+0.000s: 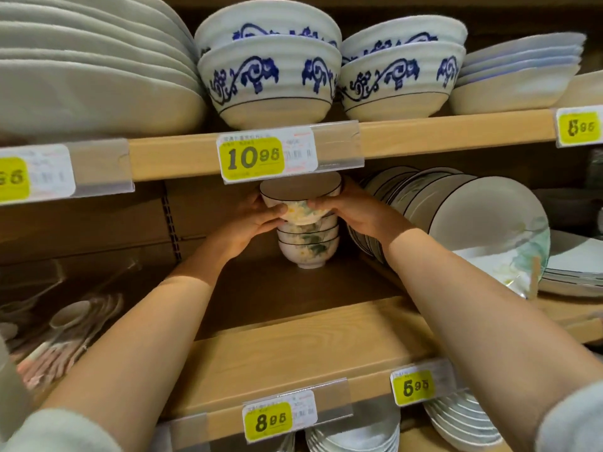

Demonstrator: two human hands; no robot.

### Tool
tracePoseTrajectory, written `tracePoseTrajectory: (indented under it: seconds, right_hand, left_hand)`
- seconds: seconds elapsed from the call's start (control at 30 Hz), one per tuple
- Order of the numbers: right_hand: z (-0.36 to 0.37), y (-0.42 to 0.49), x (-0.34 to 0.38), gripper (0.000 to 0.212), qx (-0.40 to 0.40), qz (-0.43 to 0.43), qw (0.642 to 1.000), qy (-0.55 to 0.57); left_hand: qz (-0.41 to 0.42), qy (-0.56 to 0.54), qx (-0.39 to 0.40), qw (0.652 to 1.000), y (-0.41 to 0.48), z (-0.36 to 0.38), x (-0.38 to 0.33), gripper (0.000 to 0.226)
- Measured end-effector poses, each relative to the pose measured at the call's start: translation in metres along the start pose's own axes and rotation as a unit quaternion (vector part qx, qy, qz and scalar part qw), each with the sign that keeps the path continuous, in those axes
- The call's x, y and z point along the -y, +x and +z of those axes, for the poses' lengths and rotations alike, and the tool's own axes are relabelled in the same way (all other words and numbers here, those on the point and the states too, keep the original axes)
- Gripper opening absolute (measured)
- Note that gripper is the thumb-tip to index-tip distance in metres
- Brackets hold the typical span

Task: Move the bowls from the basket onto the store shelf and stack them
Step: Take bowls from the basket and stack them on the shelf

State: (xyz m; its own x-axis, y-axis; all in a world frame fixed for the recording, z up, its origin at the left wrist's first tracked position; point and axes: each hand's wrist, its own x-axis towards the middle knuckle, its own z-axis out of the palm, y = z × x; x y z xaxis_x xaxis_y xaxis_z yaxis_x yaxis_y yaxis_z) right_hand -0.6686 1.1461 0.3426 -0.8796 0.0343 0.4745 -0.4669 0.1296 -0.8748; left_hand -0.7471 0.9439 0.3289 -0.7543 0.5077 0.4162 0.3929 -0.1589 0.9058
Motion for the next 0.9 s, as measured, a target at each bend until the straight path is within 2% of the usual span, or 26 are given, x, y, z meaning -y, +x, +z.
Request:
tracePoseTrajectory:
  seconds: [0.17,0.3,0.47,0.63,0.77,0.83,0.9]
  right_hand:
    - [-0.007,0.032,0.001,0.065,0.015,0.016,0.999,-0.048]
    - [-0.001,0.056,-0.002,0.066,0.028,0.029,0.995,-0.094]
    - [0.001,0.073,-0.017,0.061,-0.005,0.071,0.995,-0.074]
    - [0.004,0.078,-0.032,0.038,-0.095,0.085,0.989,-0.069]
    - [0.005,0.080,-0.040,0.052,-0.140,0.124,0.979,-0.079]
    - [0.005,0.079,-0.042,0.040,-0.146,0.138,0.975,-0.095]
    - [0.005,0.080,-0.045,0.011,-0.159,0.142,0.972,-0.095]
  left_hand:
    - [-0.001,-0.005,0.001,1.000,0.031,-0.002,0.001,0.050]
    - [-0.017,-0.007,-0.016,1.000,0.044,-0.001,0.013,0.045]
    - [-0.030,0.019,-0.063,0.997,0.056,0.002,0.022,0.053]
    - [-0.024,0.052,-0.079,0.995,0.064,0.014,0.030,0.055]
    - [-0.041,0.076,-0.072,0.994,0.068,0.018,0.038,0.052]
    - [-0.051,0.076,-0.070,0.993,0.069,0.018,0.042,0.050]
    - [-0.058,0.077,-0.075,0.993,0.070,0.017,0.046,0.050]
